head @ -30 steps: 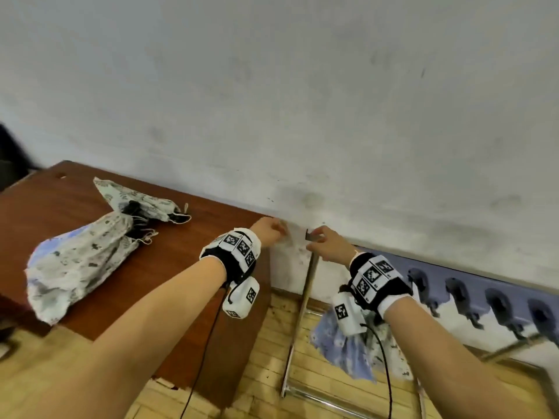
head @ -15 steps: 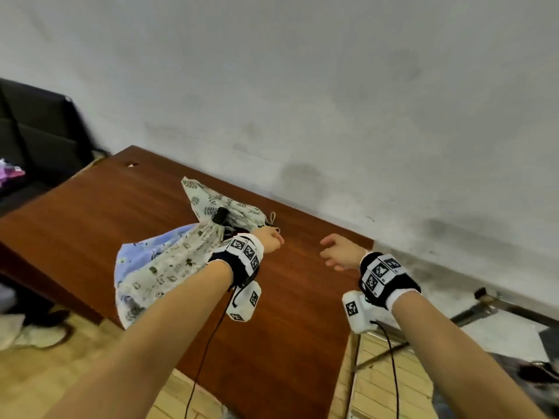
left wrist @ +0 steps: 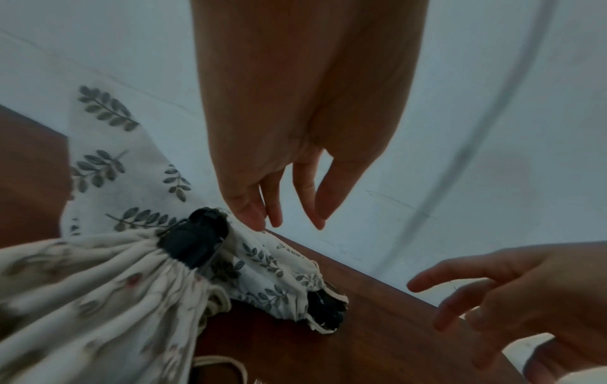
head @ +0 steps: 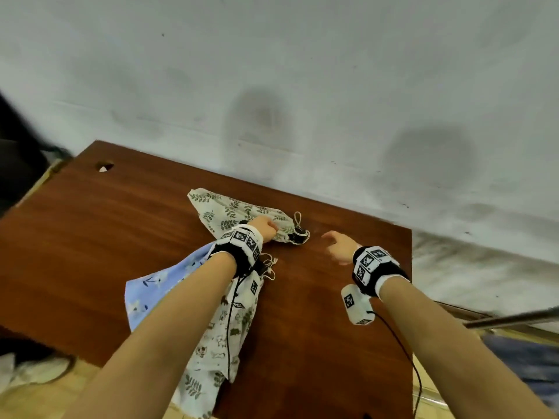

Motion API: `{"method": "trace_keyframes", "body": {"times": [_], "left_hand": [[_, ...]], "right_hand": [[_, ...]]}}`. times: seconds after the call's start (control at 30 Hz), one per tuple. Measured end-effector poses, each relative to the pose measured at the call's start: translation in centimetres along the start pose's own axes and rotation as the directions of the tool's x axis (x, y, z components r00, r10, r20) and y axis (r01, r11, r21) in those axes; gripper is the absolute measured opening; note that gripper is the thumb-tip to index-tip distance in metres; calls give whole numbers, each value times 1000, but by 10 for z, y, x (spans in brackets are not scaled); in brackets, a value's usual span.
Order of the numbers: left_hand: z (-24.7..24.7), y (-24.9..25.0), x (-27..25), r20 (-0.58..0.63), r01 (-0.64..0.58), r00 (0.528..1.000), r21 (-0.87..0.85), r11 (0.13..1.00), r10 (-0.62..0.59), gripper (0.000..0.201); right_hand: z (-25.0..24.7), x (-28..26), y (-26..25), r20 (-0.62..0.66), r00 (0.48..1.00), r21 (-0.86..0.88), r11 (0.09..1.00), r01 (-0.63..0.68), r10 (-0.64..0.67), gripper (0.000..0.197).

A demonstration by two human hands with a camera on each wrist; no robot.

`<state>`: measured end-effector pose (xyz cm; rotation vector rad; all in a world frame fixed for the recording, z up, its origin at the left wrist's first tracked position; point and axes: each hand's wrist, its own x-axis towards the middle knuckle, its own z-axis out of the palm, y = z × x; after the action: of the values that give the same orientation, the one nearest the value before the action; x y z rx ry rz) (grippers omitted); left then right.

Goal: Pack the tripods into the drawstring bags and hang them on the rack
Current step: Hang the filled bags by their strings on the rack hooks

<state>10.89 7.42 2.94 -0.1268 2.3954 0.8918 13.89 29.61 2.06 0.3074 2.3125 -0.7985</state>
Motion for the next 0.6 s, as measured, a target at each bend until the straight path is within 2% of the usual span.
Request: {"method": "trace_keyframes", "body": {"times": [0.17,0.3,0.4,0.47,0.53,0.6], "left_hand": [[-4,18,49,7,-63,998,6,998,63,31],[6,32,91,166,-155,980,292,944,109,37],[20,37,116,265,-219,959,452,865,105,34],[29,38,132,333,-233,941,495,837,65,23],[33,39,146,347,-226,937,497,838,47,16],[37,41,159,327,-219,944,493,842,54,18]], "right_hand": [[5,38,-13,-52,998,-33,999,-20,19,67],[22,76,-10,-62,998,-102,995,-18,11,74],[39,101,-3,-44,999,-92,996,-7,2,67],[45,112,0,-59,998,-87,996,-3,-2,59],[47,123,3,-90,996,-83,997,3,-10,52],[46,131,7,-118,992,-90,996,20,-31,43]]}}
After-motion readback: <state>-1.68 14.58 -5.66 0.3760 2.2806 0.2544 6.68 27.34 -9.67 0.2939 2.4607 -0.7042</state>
